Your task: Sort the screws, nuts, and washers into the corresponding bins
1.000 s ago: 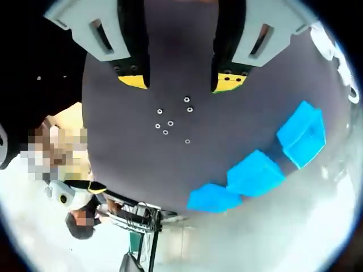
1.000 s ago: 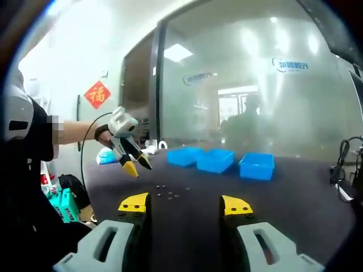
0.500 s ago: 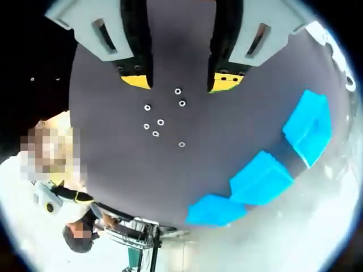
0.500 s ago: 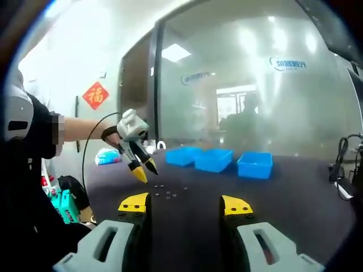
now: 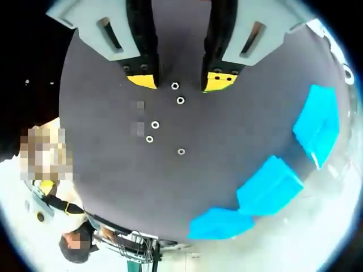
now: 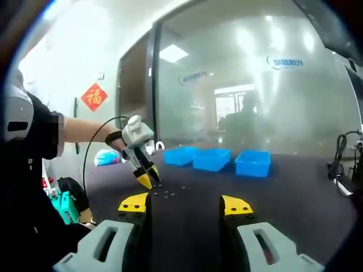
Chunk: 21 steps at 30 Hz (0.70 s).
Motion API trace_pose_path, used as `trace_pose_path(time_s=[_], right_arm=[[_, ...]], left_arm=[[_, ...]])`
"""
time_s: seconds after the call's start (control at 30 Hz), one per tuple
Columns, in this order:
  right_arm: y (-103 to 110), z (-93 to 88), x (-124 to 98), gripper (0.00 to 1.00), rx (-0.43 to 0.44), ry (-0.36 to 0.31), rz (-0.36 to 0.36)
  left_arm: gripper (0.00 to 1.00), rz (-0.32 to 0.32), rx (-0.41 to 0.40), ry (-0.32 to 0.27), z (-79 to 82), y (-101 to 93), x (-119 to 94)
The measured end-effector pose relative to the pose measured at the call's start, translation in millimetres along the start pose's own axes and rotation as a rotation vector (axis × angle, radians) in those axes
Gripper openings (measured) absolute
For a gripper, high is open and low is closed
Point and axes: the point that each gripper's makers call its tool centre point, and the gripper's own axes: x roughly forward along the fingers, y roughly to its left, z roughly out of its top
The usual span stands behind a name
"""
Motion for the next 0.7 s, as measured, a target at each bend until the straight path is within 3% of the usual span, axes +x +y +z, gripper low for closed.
trace_pose_path(time_s=[0.47,0.7], right_arm=[[-3.3,-2.8,-2.0,0.43,0.009,-0.003,-0.005],[-1.7,-2.8,-1.9,0.43,0.01,-0.004,-0.004]], left_arm=[[0.14,-0.013,-0.019,0.006,-1.8,0.1,1.4],[0.07,-0.026,0.008,0.011,-1.5,-4.7,1.7]])
